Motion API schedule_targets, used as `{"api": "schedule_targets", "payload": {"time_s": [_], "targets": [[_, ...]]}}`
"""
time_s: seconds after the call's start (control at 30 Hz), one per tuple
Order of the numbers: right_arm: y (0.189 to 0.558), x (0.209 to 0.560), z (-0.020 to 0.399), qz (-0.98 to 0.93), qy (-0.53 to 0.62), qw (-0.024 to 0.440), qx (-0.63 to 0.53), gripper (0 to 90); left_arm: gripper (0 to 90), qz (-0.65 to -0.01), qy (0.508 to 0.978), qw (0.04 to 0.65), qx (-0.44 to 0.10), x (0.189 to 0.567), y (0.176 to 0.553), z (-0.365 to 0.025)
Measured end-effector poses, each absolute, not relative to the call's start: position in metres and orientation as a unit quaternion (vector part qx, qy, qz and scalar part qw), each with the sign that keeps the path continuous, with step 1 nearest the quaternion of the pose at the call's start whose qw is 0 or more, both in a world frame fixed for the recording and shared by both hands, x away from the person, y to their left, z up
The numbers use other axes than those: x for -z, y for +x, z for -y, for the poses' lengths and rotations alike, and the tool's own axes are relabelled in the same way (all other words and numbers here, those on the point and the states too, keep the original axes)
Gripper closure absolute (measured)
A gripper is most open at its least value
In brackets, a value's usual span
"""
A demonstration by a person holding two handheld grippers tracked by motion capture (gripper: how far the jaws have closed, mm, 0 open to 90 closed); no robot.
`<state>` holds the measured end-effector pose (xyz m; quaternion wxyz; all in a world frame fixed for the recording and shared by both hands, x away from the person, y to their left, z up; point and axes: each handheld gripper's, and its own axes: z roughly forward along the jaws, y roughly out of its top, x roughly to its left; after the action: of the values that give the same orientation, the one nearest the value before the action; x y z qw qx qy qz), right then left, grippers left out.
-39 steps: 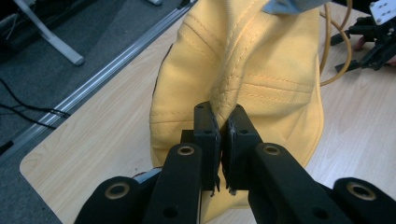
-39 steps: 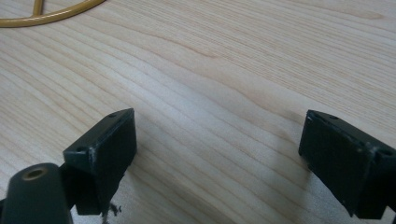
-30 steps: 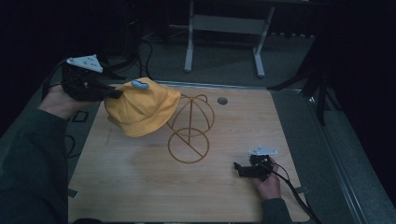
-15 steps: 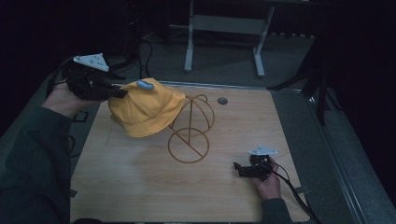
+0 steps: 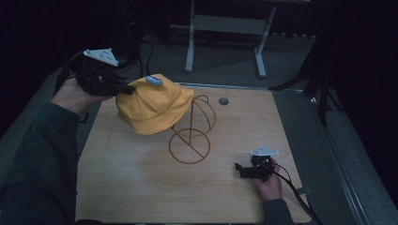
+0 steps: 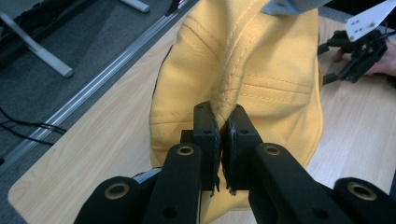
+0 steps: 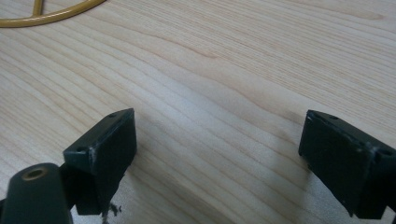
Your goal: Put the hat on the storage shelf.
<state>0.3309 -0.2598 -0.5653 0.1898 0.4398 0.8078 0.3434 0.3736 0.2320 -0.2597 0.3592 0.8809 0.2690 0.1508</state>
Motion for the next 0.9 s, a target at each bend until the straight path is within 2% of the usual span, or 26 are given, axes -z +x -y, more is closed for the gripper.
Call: {"api": "schedule_targets", "payload": {"time_s": [0.5,0.9], "targets": [[0.331,0.565,0.260,-0.808,0.440,0.190,-0.344,11.2,84.4,-0.276,0.883,0.351,-0.142,0.271,0.392,-0.184],[0.331,0.565,0.260,-0.808,0.439,0.190,-0.343,11.2,83.2,-0.269,0.881,0.358,-0.154,0.285,0.406,-0.118]]}}
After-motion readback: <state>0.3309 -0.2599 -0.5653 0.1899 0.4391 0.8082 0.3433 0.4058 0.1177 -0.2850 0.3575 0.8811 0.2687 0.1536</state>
